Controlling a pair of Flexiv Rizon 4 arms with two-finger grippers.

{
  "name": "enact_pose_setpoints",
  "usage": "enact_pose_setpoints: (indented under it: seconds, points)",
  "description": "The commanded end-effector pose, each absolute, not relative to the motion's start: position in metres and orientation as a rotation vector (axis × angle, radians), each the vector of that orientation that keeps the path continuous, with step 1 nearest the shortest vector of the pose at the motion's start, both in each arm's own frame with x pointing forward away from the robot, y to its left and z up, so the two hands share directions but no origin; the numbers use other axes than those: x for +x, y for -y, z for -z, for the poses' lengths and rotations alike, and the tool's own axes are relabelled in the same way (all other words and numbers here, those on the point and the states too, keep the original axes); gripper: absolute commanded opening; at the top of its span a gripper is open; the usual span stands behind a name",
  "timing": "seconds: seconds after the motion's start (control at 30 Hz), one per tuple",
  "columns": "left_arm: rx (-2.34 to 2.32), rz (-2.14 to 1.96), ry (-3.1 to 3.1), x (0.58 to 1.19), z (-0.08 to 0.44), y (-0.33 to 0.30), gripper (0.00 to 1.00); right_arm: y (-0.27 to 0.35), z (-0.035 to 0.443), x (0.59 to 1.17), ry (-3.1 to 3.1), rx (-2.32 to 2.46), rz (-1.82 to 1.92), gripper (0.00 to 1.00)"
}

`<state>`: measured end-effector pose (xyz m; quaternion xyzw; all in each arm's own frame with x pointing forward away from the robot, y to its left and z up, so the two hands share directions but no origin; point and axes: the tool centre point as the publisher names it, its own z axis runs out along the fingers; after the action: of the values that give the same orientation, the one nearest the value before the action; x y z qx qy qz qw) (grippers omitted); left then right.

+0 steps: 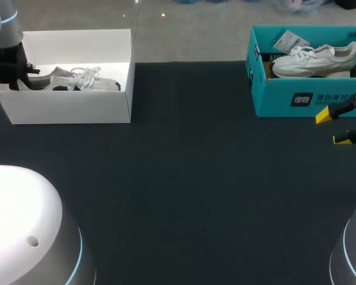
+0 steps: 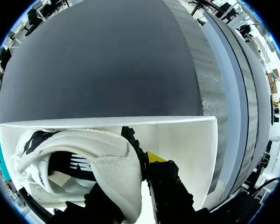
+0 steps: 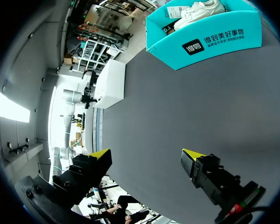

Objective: Take the shoe out of the shoebox, open the shoe tongue, remove and reinsert the insole, then place the shoe into the shoebox

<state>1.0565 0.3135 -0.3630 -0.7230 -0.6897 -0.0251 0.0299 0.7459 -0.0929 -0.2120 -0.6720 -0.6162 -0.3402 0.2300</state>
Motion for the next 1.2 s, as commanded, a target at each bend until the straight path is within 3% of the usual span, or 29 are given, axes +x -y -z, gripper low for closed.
enact_pose_setpoints:
  seconds: [0.03, 0.5, 0.53, 0.57, 0.6, 0.83, 1.2]
  points:
    - [-2.211, 0.082, 2.130, 1.060, 0.376, -0.315, 0.00, 0.092, 0.212, 0.745, 1.696, -1.854, 0.934, 1.00]
    - [-2.230, 0.028, 2.017, 1.059, 0.398, -0.311, 0.03, 0.092, 0.212, 0.745, 1.696, -1.854, 0.934, 1.00]
    - [-2.230, 0.026, 2.016, 1.059, 0.398, -0.311, 0.29, 0.092, 0.212, 0.745, 1.696, -1.854, 0.934, 1.00]
    - [-2.228, 0.020, 2.019, 1.060, 0.396, -0.311, 0.73, 0.092, 0.212, 0.745, 1.696, -1.854, 0.934, 1.00]
    - [-2.226, 0.013, 2.019, 1.061, 0.393, -0.312, 1.00, 0.092, 0.212, 0.745, 1.696, -1.854, 0.934, 1.00]
    - [-2.253, 0.055, 2.043, 1.070, 0.363, -0.318, 1.00, 0.092, 0.212, 0.745, 1.696, -1.854, 0.934, 1.00]
    - [-2.233, 0.068, 2.273, 1.079, 0.260, -0.308, 1.00, 0.092, 0.212, 0.745, 1.696, -1.854, 0.934, 1.00]
